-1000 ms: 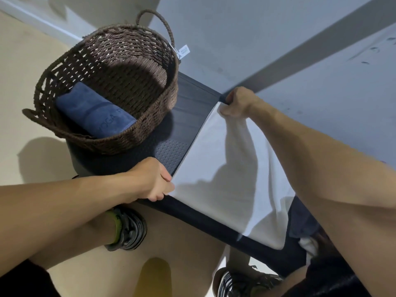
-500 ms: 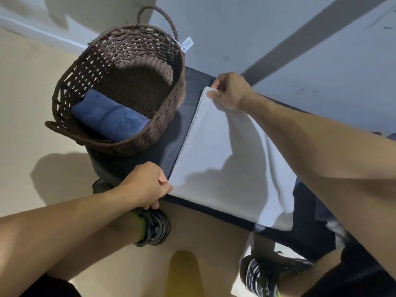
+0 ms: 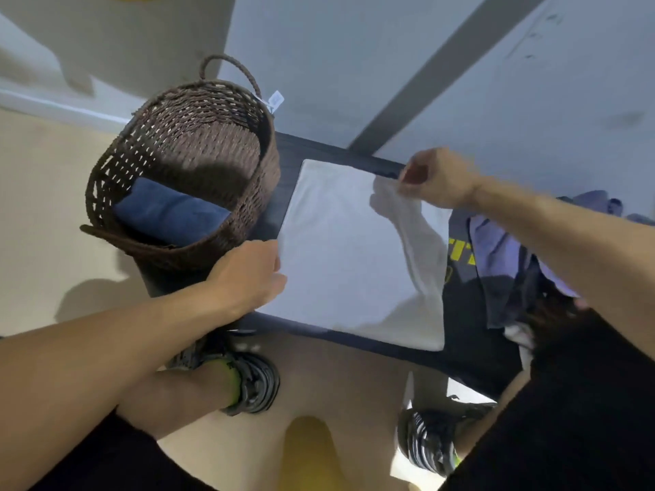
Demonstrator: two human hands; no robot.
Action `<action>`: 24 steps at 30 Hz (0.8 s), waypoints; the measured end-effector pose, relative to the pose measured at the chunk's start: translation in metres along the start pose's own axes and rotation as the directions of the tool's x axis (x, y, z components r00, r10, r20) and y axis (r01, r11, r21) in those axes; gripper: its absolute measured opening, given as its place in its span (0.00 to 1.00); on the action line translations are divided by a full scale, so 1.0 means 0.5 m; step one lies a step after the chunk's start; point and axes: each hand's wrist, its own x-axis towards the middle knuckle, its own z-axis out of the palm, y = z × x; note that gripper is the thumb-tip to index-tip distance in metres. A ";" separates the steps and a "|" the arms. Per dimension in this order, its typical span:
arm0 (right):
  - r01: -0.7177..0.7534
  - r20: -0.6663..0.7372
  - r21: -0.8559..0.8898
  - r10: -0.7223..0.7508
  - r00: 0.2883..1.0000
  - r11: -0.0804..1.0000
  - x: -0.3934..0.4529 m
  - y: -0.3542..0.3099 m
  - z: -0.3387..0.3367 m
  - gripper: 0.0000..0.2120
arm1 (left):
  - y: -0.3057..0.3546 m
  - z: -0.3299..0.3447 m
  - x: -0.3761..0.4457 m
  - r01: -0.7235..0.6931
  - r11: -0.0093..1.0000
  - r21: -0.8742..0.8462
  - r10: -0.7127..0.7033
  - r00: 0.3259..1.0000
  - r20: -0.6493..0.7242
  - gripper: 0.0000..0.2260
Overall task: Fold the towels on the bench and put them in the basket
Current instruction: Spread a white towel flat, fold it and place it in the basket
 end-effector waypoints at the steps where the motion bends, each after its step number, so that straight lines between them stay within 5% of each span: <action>1: -0.047 0.091 -0.003 0.047 0.995 0.999 -0.036 0.018 -0.001 0.03 | 0.019 0.002 0.002 -0.079 0.995 -0.057 0.079 0.997 -0.002 0.08; 5: -0.314 0.404 -0.043 0.303 0.863 0.949 -0.160 0.075 0.039 0.06 | 0.096 0.027 0.021 -0.340 0.938 -0.072 0.343 0.939 0.035 0.16; 8: -0.509 0.509 0.042 0.420 0.751 0.860 -0.243 0.092 0.091 0.13 | 0.143 0.043 0.051 -0.420 0.906 0.048 0.417 0.907 0.057 0.24; 11: -0.550 0.461 0.107 0.449 0.765 0.828 -0.311 0.092 0.149 0.19 | 0.166 0.060 0.083 -0.373 0.912 0.173 0.350 0.925 0.148 0.34; 16: -0.391 0.246 0.107 0.357 0.901 0.914 -0.363 0.092 0.183 0.11 | 0.174 0.091 0.100 -0.340 0.886 0.316 0.272 0.932 0.240 0.43; 18: -0.406 0.313 0.078 0.364 0.877 0.911 -0.356 0.101 0.182 0.10 | 0.179 0.096 0.102 -0.330 0.876 0.352 0.265 0.938 0.222 0.43; 22: -0.503 0.574 0.009 0.407 0.711 0.864 -0.293 0.115 0.148 0.11 | 0.185 0.103 0.107 -0.323 0.882 0.342 0.259 0.941 0.219 0.43; 24: -0.523 0.536 0.066 0.412 0.737 0.850 -0.238 0.121 0.117 0.12 | 0.182 0.103 0.112 -0.330 0.885 0.329 0.269 0.938 0.218 0.43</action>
